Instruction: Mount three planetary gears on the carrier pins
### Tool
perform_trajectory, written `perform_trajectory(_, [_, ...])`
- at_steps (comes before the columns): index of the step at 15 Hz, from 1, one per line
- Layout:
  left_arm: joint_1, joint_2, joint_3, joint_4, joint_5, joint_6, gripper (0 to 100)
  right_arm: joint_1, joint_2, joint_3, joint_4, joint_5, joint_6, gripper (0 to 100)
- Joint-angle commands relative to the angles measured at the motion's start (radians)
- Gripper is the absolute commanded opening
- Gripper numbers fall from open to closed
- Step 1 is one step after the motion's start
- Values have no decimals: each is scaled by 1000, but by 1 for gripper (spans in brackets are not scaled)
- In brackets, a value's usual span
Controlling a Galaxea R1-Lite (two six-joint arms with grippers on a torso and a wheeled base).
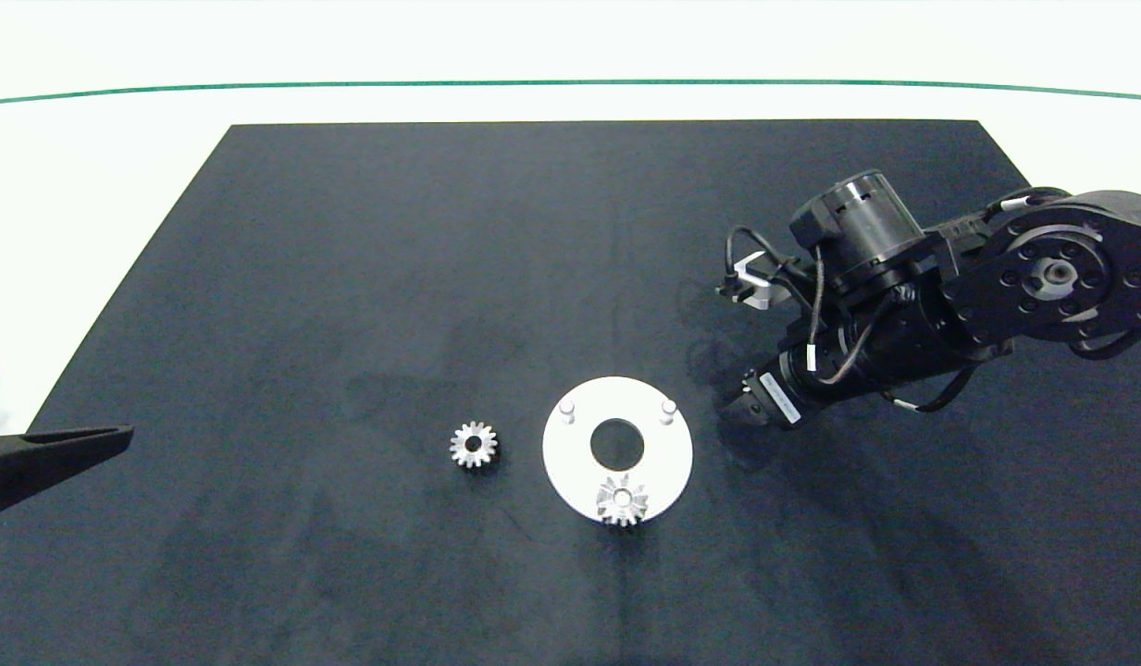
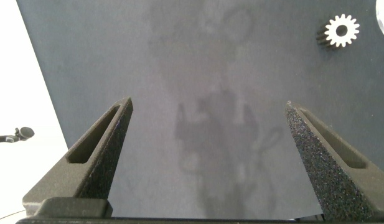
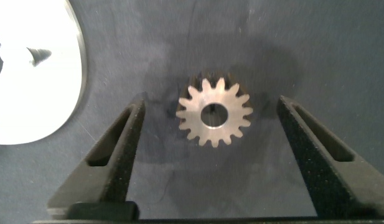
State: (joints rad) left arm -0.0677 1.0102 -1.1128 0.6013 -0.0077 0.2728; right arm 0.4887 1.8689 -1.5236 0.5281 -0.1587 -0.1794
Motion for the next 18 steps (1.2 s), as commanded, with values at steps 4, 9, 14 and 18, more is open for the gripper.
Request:
perform_trajectory(4, [0, 1, 1, 3, 0, 0, 100, 1, 3, -7, 4, 1, -2, 72])
perform_trajectory(9, [0, 2, 1, 3, 0, 2, 100, 1, 6, -7, 3, 2, 0, 61])
perform_trajectory(14, [0, 2, 1, 3, 0, 2, 100, 1, 6, 3, 4, 2, 0, 52])
perform_trajectory(18, [0, 2, 1, 3, 0, 2, 100, 1, 19, 0, 1, 5, 0, 43])
